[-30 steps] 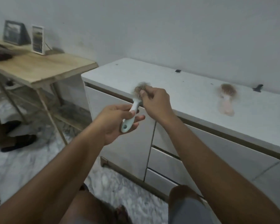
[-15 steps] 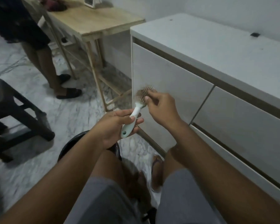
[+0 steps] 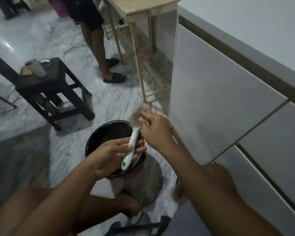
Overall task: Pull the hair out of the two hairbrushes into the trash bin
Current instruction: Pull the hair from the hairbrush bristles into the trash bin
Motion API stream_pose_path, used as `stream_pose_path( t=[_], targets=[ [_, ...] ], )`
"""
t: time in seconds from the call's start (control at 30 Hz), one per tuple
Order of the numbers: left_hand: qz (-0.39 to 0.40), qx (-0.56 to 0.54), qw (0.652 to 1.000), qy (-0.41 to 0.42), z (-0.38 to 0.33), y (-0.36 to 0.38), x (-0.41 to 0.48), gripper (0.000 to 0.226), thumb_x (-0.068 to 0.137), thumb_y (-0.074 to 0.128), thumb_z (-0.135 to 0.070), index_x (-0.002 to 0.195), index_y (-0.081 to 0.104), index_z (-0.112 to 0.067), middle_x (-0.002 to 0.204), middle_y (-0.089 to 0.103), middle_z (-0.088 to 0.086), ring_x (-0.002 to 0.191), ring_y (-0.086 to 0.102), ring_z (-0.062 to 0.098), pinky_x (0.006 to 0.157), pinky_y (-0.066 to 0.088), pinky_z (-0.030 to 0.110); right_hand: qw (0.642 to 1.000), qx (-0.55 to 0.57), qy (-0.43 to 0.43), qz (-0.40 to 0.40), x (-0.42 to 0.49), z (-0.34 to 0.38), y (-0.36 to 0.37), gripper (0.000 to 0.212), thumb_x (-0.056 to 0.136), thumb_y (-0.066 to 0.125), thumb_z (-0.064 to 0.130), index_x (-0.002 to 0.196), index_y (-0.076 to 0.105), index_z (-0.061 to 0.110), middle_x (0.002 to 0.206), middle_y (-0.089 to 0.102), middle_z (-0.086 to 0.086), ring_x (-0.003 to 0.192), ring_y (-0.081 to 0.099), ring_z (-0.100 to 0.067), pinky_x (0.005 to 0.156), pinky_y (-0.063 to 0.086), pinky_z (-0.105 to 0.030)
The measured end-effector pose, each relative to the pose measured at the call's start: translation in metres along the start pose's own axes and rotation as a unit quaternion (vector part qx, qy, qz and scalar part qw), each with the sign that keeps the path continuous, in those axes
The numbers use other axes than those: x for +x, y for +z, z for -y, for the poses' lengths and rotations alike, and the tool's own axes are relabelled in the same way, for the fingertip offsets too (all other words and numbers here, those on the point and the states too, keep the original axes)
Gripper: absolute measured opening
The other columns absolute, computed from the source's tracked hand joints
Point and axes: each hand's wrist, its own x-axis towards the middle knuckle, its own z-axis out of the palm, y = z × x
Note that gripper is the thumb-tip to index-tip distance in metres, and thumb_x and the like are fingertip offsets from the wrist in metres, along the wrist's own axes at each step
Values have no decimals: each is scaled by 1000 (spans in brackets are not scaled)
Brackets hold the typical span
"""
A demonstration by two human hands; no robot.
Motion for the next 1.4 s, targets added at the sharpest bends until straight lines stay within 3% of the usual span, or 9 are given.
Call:
stream_pose_path(
  t=[0.13, 0.27, 0.4, 0.67, 0.83, 0.97, 1.07, 1.27, 1.4],
  targets=[
    [-34, -10, 999, 3, 2, -30, 3, 43, 91, 54, 7, 132, 60, -2, 133, 67, 11, 119, 67, 27, 78, 61, 30, 999, 12, 2, 32, 16, -8, 31, 40, 97, 63, 17, 135, 60, 4, 145, 55, -14, 136, 51, -15, 108, 36, -12],
    [-69, -20, 997, 0, 1, -83, 12, 49, 89, 57, 7, 134, 57, -11, 127, 70, 13, 114, 69, 32, 79, 62, 38, 998, 22, 7, 51, 33, -17, 78, 36, 93, 68, 16, 128, 66, 8, 134, 64, -11, 127, 60, -14, 109, 49, -31],
    [-101, 25, 995, 7, -6, -141, 25, 47, 93, 55, 8, 133, 56, -17, 121, 73, 11, 109, 71, 29, 78, 61, 41, 996, 31, 31, 80, 51, -26, 132, 36, 91, 67, 13, 127, 68, 13, 135, 65, -4, 125, 61, -10, 106, 52, -35],
    [-167, -1, 984, 57, 16, -206, 51, 29, 102, 52, -15, 128, 62, -20, 111, 76, 5, 71, 61, 15, 63, 51, 33, 994, 64, 51, 75, 71, -47, 194, 24, 83, 81, 11, 107, 79, 13, 101, 79, 2, 94, 75, -8, 88, 62, -37],
    [-195, 26, 979, 56, 39, -221, 71, 30, 103, 50, -13, 130, 61, -22, 95, 68, 2, 64, 57, 12, 59, 51, 29, 992, 18, 34, 117, 87, -66, 215, 16, 87, 77, 14, 103, 78, 9, 92, 78, 0, 83, 76, -12, 79, 63, -40],
    [-212, 38, 975, 60, 39, -226, 79, 30, 102, 51, -12, 129, 60, -22, 87, 66, -1, 65, 55, 14, 59, 50, 33, 965, 123, 176, 153, 101, -67, 221, 32, 89, 75, 14, 117, 64, 2, 98, 72, -14, 86, 76, -22, 75, 65, -38],
    [-231, 11, 971, 55, 37, -225, 79, 26, 102, 51, -14, 126, 60, -18, 85, 62, 0, 63, 53, 12, 55, 49, 32, 953, 138, 187, 196, 102, -70, 228, 13, 92, 69, 4, 101, 71, -5, 79, 71, -15, 70, 72, -18, 67, 64, -29],
    [-224, -58, 969, 82, 40, -214, 75, 27, 104, 46, -8, 129, 55, -12, 83, 55, 2, 61, 46, 11, 49, 38, 28, 960, 72, 200, 183, 103, -84, 229, 13, 97, 63, 7, 88, 70, 0, 71, 64, -9, 63, 64, -14, 54, 61, -25],
    [-222, -56, 970, 80, 48, -205, 72, 28, 104, 45, -8, 130, 54, -13, 82, 54, 1, 59, 45, 10, 47, 38, 25, 963, 20, 225, 146, 109, -97, 226, 15, 99, 61, 10, 86, 65, 3, 71, 61, -6, 58, 63, -10, 51, 61, -31]
  ],
)
